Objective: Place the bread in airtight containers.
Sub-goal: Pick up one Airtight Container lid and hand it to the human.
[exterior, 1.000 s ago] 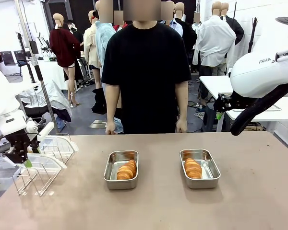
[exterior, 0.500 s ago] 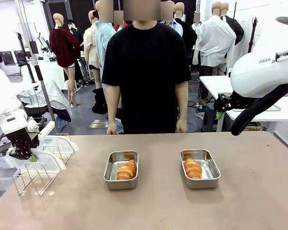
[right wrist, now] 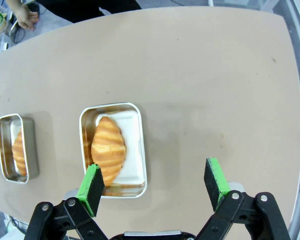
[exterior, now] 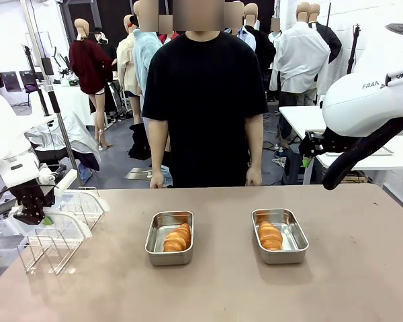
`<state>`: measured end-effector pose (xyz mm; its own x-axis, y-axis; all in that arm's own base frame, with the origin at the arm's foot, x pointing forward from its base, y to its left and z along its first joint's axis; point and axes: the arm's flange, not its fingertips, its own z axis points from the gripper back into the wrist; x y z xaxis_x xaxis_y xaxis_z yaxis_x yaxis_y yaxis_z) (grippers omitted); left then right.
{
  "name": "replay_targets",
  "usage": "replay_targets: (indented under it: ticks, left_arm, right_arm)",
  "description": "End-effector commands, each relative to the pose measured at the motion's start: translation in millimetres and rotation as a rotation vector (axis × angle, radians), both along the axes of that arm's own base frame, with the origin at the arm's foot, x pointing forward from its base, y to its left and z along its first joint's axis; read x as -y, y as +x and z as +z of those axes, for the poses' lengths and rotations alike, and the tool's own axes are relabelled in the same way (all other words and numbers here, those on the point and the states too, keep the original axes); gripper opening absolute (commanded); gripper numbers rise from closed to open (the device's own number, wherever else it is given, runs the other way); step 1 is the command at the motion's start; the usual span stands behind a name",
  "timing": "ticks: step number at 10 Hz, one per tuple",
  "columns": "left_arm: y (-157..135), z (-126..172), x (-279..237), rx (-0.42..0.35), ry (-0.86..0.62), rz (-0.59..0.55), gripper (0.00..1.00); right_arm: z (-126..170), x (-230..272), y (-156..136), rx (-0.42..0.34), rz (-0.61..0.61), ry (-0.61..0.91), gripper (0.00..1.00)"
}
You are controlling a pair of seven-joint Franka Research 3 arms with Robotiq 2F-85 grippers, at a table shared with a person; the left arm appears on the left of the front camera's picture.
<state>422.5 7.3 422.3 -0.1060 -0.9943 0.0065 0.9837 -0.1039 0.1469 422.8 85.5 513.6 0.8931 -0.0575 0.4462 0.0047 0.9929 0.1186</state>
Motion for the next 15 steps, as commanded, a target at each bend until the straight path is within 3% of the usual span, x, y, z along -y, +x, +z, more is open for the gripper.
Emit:
replay_targets:
  ticks: [1,2,3,6,9,11,13,15]
  left_arm:
    - [-9.6,14.8,-2.9,-0.010,0.025,-0.011,0.00]
    - [-20.2,32.8,-1.3,-0.002,0.049,0.003,0.00]
    - [-31.2,49.5,-0.1,-0.042,0.055,-0.009,0.00]
    - [-60.4,93.8,1.8,0.021,0.048,0.003,0.00]
    - [-82.6,125.6,15.1,0.133,0.007,-0.066,0.00]
    - [-71.9,133.9,39.2,0.212,-0.017,-0.133,0.00]
    - [-53.8,137.8,88.8,0.285,-0.035,-0.299,0.00]
    - [-46.3,155.9,142.0,0.410,-0.070,-0.418,0.00]
  right_arm:
    - [-0.8,0.1,-0.1,-0.002,0.000,-0.001,1.00]
    - [-0.8,0.1,-0.1,-0.002,0.000,-0.001,1.00]
    - [-0.8,0.1,-0.1,-0.002,0.000,-0.001,1.00]
    - [-0.8,0.1,-0.1,-0.002,0.000,-0.001,1.00]
    - [-0.8,0.1,-0.1,-0.002,0.000,-0.001,1.00]
    - [-0.8,0.1,-0.1,-0.002,0.000,-0.001,1.00]
    - [-0.8,0.1,-0.1,-0.002,0.000,-0.001,1.00]
    - [-0.8,0.1,-0.1,-0.002,0.000,-0.001,1.00]
